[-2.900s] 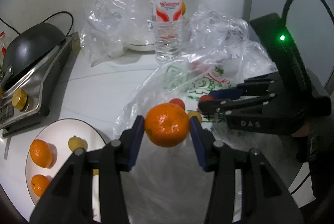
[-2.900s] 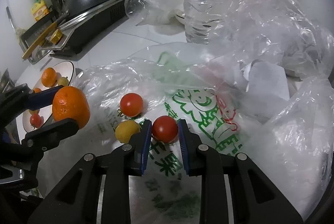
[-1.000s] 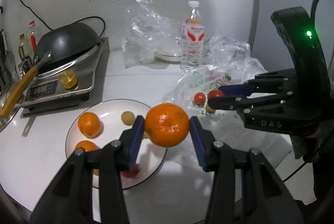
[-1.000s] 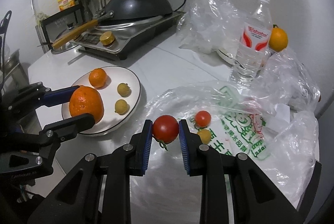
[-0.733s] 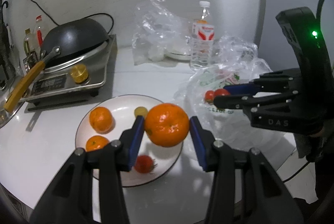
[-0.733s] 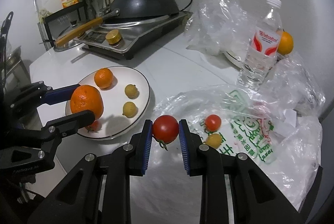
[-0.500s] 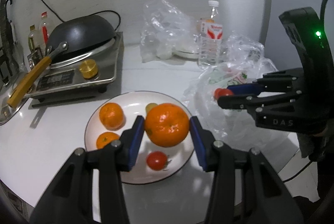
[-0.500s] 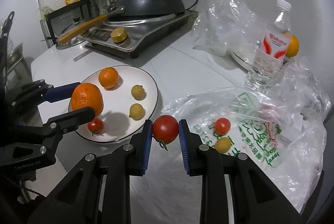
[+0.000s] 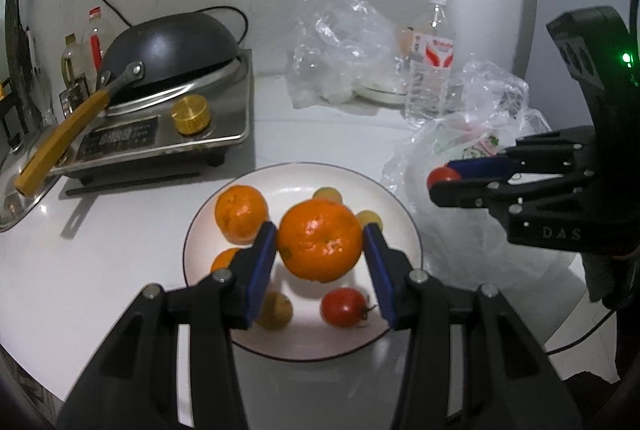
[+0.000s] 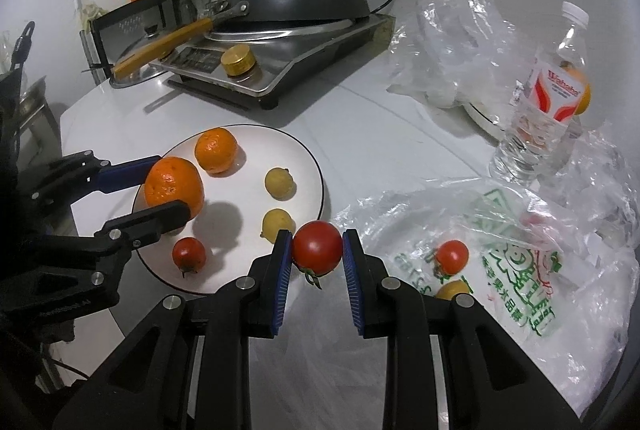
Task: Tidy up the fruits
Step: 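Lower the mandarin onto the plate with the left gripper while the right gripper lowers the tomato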
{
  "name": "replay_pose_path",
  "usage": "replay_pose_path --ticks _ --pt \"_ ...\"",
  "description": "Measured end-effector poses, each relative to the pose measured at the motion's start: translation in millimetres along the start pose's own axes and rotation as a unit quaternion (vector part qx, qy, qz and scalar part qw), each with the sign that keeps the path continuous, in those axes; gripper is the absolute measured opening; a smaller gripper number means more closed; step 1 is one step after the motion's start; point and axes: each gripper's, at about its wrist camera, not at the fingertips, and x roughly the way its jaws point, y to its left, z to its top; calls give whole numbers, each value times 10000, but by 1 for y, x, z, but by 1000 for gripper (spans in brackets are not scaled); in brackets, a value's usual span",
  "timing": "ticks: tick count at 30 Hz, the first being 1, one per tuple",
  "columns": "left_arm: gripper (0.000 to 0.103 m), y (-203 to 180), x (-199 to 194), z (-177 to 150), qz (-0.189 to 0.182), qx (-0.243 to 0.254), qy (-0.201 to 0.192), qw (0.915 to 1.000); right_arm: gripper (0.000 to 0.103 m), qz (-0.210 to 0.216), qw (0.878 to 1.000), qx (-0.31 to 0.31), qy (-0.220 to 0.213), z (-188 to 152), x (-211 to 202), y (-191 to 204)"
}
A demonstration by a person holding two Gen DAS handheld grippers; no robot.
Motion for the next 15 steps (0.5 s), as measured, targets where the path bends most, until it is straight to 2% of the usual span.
replay_pose_path --ticks 15 --pt "46 12 32 0 14 -70 207 9998 27 272 9994 -159 135 8 23 17"
